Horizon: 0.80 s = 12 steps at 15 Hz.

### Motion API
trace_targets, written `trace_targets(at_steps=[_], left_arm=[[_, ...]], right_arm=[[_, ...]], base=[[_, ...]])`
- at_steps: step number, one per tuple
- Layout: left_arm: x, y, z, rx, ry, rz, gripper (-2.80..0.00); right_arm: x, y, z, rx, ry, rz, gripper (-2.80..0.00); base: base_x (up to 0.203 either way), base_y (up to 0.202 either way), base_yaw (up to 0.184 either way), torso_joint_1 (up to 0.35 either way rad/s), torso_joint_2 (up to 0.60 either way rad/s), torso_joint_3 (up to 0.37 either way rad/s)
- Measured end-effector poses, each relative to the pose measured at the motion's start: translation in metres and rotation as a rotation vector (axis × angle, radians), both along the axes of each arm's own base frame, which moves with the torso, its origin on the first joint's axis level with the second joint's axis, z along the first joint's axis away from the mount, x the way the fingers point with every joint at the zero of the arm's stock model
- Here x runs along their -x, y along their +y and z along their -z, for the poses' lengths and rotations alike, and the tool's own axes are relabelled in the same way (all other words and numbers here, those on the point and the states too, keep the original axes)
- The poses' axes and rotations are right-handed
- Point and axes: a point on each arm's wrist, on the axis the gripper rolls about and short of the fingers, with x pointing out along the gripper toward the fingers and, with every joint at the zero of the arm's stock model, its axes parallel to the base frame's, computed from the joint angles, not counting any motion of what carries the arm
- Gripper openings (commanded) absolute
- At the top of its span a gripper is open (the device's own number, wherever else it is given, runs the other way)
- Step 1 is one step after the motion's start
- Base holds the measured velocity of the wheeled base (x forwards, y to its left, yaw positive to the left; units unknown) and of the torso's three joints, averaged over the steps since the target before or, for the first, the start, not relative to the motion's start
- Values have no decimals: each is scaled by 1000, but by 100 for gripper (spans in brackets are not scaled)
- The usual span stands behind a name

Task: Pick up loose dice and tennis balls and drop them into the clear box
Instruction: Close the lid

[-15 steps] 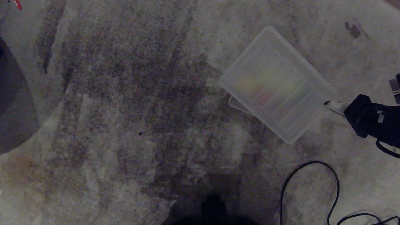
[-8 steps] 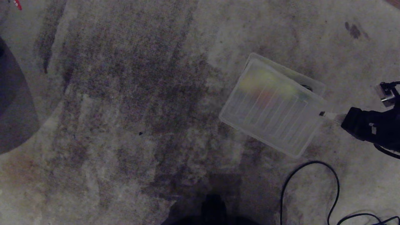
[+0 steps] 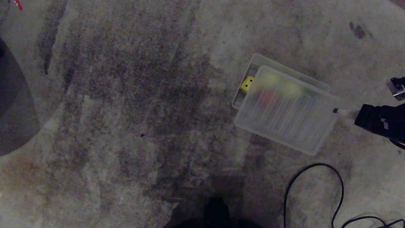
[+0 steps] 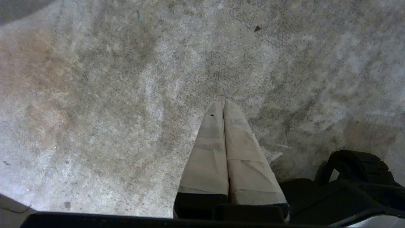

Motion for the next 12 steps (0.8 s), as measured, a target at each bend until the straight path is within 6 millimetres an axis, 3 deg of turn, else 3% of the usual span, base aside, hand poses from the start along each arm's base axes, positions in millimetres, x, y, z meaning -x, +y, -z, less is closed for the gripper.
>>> trace_targets(at_steps=[12], left_arm=[[0, 0, 0, 0, 0, -1, -280]], right_arm=[[-16, -8, -9, -7, -34, -13, -280]], base=[[0, 0, 0, 0, 0, 0]])
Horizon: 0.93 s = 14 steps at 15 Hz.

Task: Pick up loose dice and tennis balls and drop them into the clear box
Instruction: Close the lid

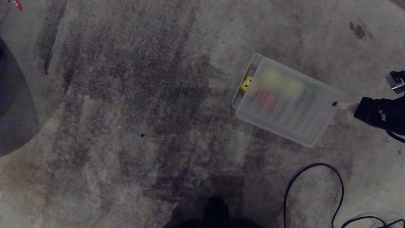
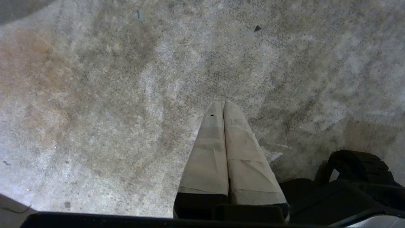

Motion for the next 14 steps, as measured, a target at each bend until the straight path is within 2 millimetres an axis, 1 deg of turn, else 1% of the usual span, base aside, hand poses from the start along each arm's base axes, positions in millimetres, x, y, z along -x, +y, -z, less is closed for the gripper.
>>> trace_targets(at_steps=[2, 3, 8, 10, 12, 14], left_arm=[[0, 0, 0, 0, 0, 0, -280], [0, 0, 0, 0, 0, 0, -280], [0, 0, 0, 0, 0, 0, -280], [0, 0, 0, 0, 0, 1, -280], [0, 0, 0, -1, 0, 1, -280], [0, 0, 0, -1, 0, 1, -280]], right_arm=[[-3, -2, -3, 2, -10, 3, -280], [-4, -2, -2, 1, -9, 3, 0], [-7, -3, -7, 10, -39, -6, 0], [-5, -2, -9, 14, -51, -5, 0], [3, 0, -12, 15, -55, -5, 0], [17, 4, -8, 5, -33, -4, 0]], base=[[0, 0, 0, 0, 0, 0], [0, 0, 0, 0, 0, 0], [0, 0, 0, 0, 0, 0], [0, 0, 0, 0, 0, 0], [0, 0, 0, 0, 0, 0], [0, 0, 0, 0, 0, 0]])
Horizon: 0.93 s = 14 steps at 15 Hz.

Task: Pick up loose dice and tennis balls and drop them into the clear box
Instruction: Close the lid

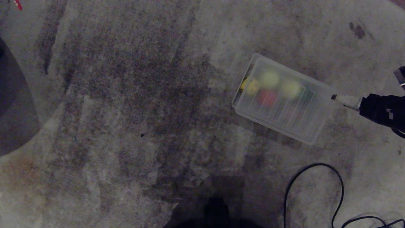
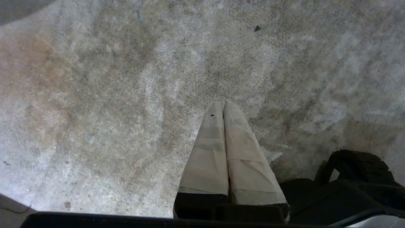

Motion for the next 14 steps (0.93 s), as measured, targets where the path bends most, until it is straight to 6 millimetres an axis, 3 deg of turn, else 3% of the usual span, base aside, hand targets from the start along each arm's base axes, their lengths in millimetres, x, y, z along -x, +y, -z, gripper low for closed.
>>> trace_targets(at_steps=[2, 3, 9, 14], left_arm=[[0, 0, 0, 1, 0, 0, -280], [0, 0, 0, 0, 0, 0, -280], [0, 0, 0, 1, 0, 0, -280], [0, 0, 0, 1, 1, 0, -280]], right_arm=[[17, 6, 10, -27, 62, -3, 0], [27, 10, 15, -57, 99, -5, -280], [70, 32, 37, -114, 377, 3, -280], [64, 48, 54, -19, 512, 124, -280]], base=[[0, 0, 0, 0, 0, 0], [0, 0, 0, 0, 0, 0], [0, 0, 0, 0, 0, 0], [0, 0, 0, 0, 0, 0]])
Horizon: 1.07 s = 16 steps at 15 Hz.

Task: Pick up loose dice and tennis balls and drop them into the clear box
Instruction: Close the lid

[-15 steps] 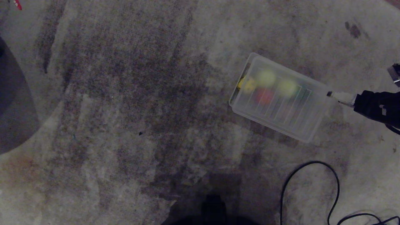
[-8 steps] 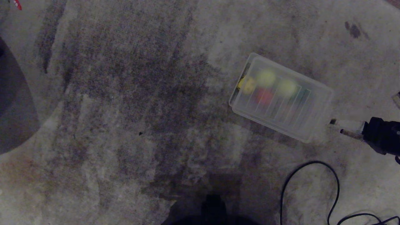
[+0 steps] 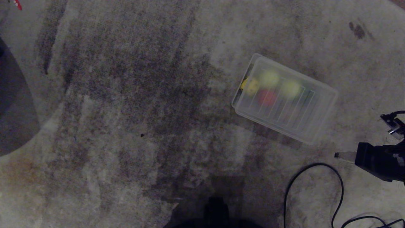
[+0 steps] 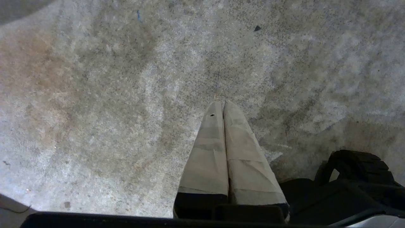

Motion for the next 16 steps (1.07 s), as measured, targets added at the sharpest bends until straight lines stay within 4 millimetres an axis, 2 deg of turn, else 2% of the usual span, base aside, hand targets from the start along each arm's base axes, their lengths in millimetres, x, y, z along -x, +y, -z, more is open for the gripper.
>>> trace_targets(at_steps=[3, 9, 12, 16], left_arm=[[0, 0, 0, 0, 0, 0, -280], [0, 0, 0, 0, 0, 0, -280], [0, 0, 0, 0, 0, 0, -280], [0, 0, 0, 0, 0, 1, -280]], right_arm=[[-19, 10, 12, 32, 67, 31, -280], [-55, 25, 27, -16, 143, 16, -280], [-69, 27, 29, -7, 94, 28, -280], [-78, 26, 27, 19, 65, 64, -280]], base=[[0, 0, 0, 0, 0, 0], [0, 0, 0, 0, 0, 0], [0, 0, 0, 0, 0, 0], [0, 0, 0, 0, 0, 0]])
